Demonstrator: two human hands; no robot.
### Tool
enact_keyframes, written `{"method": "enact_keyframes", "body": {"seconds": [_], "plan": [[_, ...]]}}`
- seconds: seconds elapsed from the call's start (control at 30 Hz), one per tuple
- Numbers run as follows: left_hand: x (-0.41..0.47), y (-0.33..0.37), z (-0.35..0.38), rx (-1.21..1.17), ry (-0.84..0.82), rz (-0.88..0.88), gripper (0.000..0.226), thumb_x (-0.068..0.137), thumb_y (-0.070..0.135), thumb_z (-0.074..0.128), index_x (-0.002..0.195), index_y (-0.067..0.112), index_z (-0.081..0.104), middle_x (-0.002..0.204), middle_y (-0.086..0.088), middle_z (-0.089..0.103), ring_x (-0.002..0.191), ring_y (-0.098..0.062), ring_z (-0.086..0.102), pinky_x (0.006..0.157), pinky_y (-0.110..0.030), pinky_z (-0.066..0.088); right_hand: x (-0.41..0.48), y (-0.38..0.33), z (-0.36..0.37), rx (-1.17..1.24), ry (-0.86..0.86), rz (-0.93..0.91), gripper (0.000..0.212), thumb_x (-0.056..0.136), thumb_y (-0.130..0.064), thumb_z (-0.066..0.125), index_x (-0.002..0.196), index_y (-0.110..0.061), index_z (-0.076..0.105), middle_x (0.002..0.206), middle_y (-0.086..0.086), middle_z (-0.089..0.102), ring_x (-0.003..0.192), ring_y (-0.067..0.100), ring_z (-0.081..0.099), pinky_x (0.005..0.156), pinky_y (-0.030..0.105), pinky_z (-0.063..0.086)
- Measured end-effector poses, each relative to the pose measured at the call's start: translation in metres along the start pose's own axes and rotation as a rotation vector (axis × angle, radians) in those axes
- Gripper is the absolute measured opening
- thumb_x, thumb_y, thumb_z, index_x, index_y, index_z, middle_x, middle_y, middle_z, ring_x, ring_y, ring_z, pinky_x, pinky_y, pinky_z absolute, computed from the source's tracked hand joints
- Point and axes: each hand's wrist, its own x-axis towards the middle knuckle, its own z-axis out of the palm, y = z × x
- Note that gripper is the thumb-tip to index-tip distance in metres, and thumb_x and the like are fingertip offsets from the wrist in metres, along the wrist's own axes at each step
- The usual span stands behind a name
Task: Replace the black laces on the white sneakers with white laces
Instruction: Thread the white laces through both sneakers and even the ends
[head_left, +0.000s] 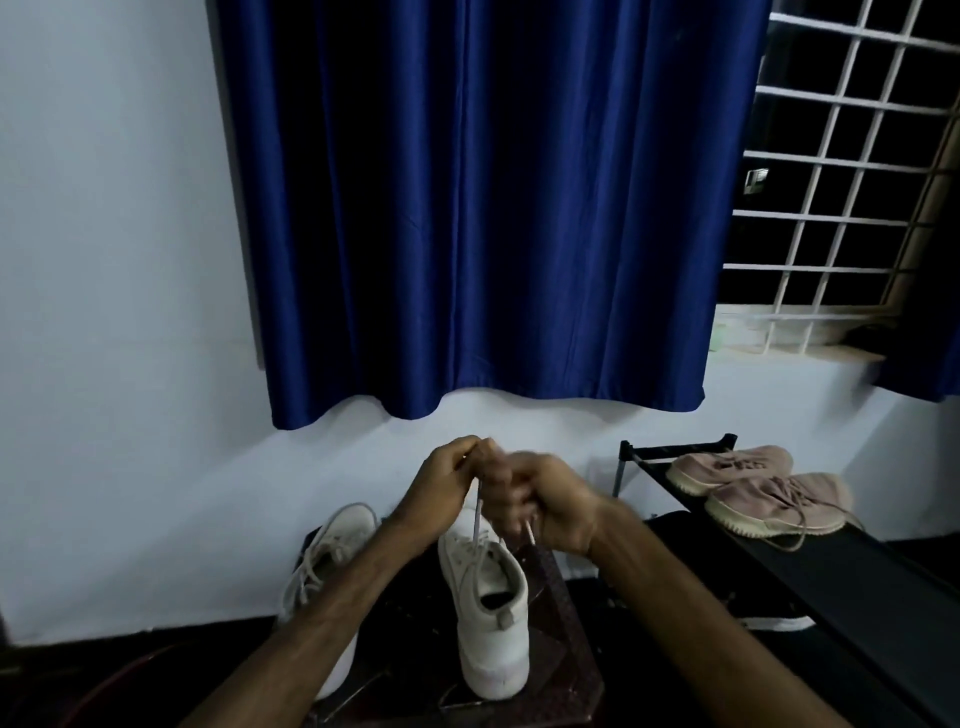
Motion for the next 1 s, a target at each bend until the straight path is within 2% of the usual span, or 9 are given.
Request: {"method": "enact_keyframes", "body": {"seconds": [0.07,0.1,0.23,0.4,0.57,0.7,0.77,0.9,1.0], "plan": [[-0.008,-0.004,0.010,-0.195,-0.007,-0.082,0.023,0.100,0.020,0.049,0.098,0.008,0.068,0.091,-0.012,0.070,0.090,-0.017,0.063,0.087,-0.036,0.049,0.004,-0.005,-0.003,0.274,-0.108,-0.057,0.039,0.102,-0.034,0.038,0.070,-0.016,0.050,0.048,-0.008,0.034,0.043,0.006,0.028,0.052,0.021,0.038],[-0.012,-0.005,0.016,-0.231,-0.006,-0.139,0.023,0.101,0.014,0.047,0.102,0.007,0.069,0.091,-0.011,0.072,0.090,-0.018,0.065,0.086,-0.036,0.051,0.007,-0.005,-0.005,0.351,-0.109,-0.094,0.038,0.102,-0.035,0.040,0.071,-0.015,0.053,0.049,-0.007,0.036,0.043,0.006,0.031,0.055,0.021,0.043],[-0.014,-0.014,0.025,-0.440,0.019,-0.336,0.029,0.098,0.011,0.051,0.080,0.012,0.073,0.077,-0.010,0.067,0.072,-0.021,0.060,0.084,-0.044,0.048,0.019,-0.002,-0.006,0.487,-0.028,-0.195,0.041,0.101,-0.034,0.040,0.066,-0.015,0.050,0.046,-0.006,0.035,0.039,0.008,0.034,0.050,0.023,0.045],[-0.011,-0.020,0.020,-0.461,-0.018,-0.341,0.024,0.100,0.020,0.054,0.089,0.009,0.072,0.082,-0.011,0.070,0.071,-0.019,0.065,0.078,-0.038,0.053,0.021,0.002,-0.015,0.447,0.017,-0.179,0.059,0.102,-0.047,0.034,0.052,-0.017,0.043,0.035,-0.007,0.030,0.031,0.006,0.030,0.042,0.021,0.038],[-0.009,-0.018,0.011,-0.232,-0.028,-0.262,0.021,0.102,0.018,0.052,0.094,0.003,0.065,0.080,-0.007,0.068,0.070,-0.013,0.067,0.066,-0.024,0.053,0.022,0.013,-0.016,0.369,0.092,-0.140,0.054,0.100,-0.044,0.040,0.053,-0.018,0.040,0.035,-0.007,0.028,0.029,0.006,0.027,0.040,0.023,0.041],[-0.006,-0.018,0.012,0.300,0.007,-0.131,0.021,0.103,0.022,0.046,0.101,0.008,0.062,0.100,-0.006,0.059,0.092,-0.023,0.062,0.086,-0.043,0.050,0.016,0.013,-0.004,0.217,0.279,-0.164,0.053,0.103,-0.041,0.037,0.057,-0.015,0.040,0.039,-0.003,0.028,0.032,0.010,0.030,0.044,0.025,0.045],[-0.007,-0.016,0.014,0.552,0.039,-0.102,0.017,0.100,0.021,0.046,0.103,0.011,0.060,0.109,-0.002,0.051,0.097,-0.025,0.058,0.085,-0.042,0.047,0.017,0.015,0.000,0.240,0.356,-0.190,0.056,0.103,-0.040,0.040,0.053,-0.014,0.041,0.038,-0.001,0.028,0.033,0.013,0.034,0.044,0.025,0.046],[-0.013,-0.016,0.012,0.658,0.026,-0.117,0.016,0.101,0.021,0.042,0.104,0.014,0.056,0.117,0.000,0.047,0.100,-0.025,0.058,0.082,-0.040,0.046,0.008,0.009,-0.005,0.244,0.348,-0.128,0.051,0.104,-0.034,0.042,0.058,-0.011,0.046,0.043,0.005,0.040,0.047,0.018,0.053,0.061,0.030,0.059],[-0.015,-0.020,0.002,0.715,0.012,-0.126,0.027,0.106,0.034,0.034,0.102,0.019,0.055,0.112,0.003,0.048,0.096,-0.024,0.058,0.080,-0.039,0.045,0.001,0.011,-0.019,-0.087,0.382,-0.053,0.044,0.105,-0.030,0.039,0.068,-0.009,0.050,0.061,0.010,0.054,0.069,0.022,0.058,0.071,0.033,0.058]]}}
